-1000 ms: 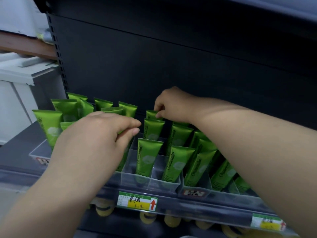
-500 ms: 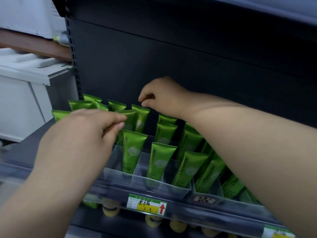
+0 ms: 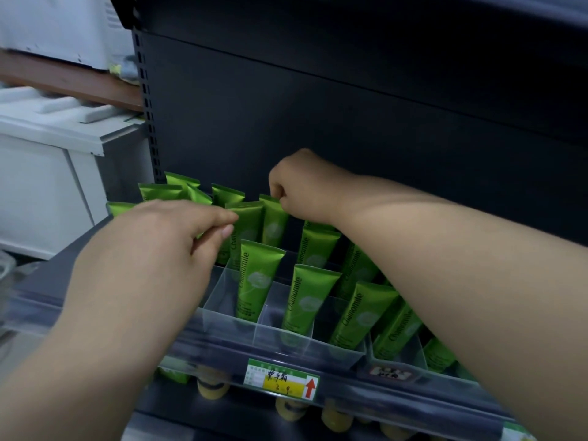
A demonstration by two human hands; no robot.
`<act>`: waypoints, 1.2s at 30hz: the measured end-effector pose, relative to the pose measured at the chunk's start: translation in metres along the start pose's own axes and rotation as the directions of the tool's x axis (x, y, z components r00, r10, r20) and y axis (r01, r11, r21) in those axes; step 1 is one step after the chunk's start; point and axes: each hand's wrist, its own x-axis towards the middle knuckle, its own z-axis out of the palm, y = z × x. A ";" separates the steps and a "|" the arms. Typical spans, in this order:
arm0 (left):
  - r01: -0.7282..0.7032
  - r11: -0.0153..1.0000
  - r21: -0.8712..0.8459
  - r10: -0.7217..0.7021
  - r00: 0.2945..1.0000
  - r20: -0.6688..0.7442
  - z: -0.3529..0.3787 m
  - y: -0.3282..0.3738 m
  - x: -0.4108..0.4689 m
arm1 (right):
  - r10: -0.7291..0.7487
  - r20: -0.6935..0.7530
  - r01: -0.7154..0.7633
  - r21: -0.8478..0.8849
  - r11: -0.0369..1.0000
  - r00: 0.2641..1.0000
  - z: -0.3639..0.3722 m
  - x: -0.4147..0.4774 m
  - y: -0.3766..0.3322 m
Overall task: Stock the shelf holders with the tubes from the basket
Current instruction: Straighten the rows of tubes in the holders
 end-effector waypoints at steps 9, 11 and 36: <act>0.007 1.000 -0.002 -0.007 1.000 0.004 -0.005 -0.001 -0.001 | 0.072 0.009 -0.072 0.000 0.997 0.997 0.001 -0.003 0.000; 0.006 1.000 0.004 -0.006 1.000 0.004 -0.005 0.000 -0.001 | 0.050 -0.008 -0.050 0.030 0.998 0.999 0.000 -0.003 -0.001; 0.016 0.999 0.034 -0.017 0.999 0.033 0.000 0.003 0.001 | 0.082 0.193 -0.129 0.246 0.961 0.978 -0.015 -0.023 0.000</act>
